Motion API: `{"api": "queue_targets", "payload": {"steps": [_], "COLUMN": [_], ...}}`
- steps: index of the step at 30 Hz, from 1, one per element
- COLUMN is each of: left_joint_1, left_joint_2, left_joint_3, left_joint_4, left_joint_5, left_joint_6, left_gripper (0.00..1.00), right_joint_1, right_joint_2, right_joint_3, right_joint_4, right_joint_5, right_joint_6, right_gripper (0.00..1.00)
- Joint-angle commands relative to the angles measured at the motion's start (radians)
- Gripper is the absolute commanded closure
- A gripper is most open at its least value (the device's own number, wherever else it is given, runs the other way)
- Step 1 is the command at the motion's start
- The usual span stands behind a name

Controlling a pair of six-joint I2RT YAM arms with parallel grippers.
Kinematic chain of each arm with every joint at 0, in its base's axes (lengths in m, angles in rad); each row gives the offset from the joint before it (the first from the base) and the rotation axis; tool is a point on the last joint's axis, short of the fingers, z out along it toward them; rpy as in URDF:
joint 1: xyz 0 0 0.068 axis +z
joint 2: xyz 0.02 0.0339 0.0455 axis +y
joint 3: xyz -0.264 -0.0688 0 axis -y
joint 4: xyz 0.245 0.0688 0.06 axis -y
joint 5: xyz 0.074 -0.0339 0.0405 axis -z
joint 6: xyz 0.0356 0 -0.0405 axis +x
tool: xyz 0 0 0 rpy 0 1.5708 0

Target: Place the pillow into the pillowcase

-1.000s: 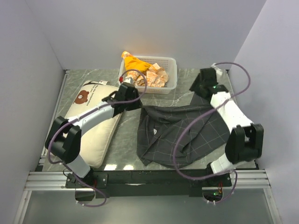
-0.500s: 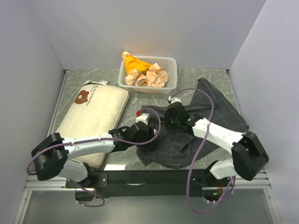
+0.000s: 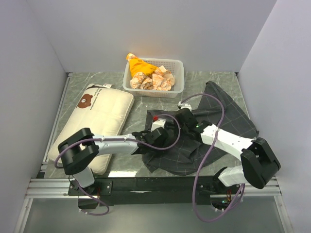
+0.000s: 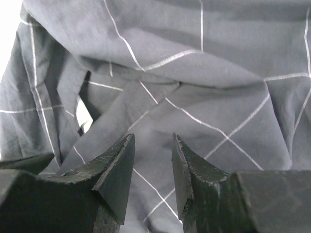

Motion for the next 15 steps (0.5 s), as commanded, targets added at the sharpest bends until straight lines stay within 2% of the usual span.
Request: {"api": "queue_targets", "payload": {"steps": [1, 5, 8, 15], "left_joint_1": [-0.006, -0.006, -0.007, -0.006], "left_joint_2": [0.036, -0.009, -0.068, -0.248], "left_joint_3": [0.057, 0.020, -0.015, -0.121], "left_joint_4": [-0.002, 0.011, 0.027, 0.088], "left_joint_5": [-0.058, -0.084, -0.083, -0.034], "left_joint_6": [0.022, -0.006, -0.026, -0.075], "left_gripper": [0.51, 0.87, 0.99, 0.99], "right_joint_1": [-0.003, -0.004, -0.004, -0.003], "right_joint_2": [-0.046, -0.054, -0.043, 0.000], "right_joint_3": [-0.027, -0.024, -0.007, 0.045], "right_joint_4": [0.020, 0.022, 0.022, 0.034], "right_joint_5": [0.015, 0.007, -0.012, -0.072], "right_joint_6": [0.037, 0.031, 0.028, 0.043], "right_gripper": [0.57, 0.57, 0.55, 0.44]}}
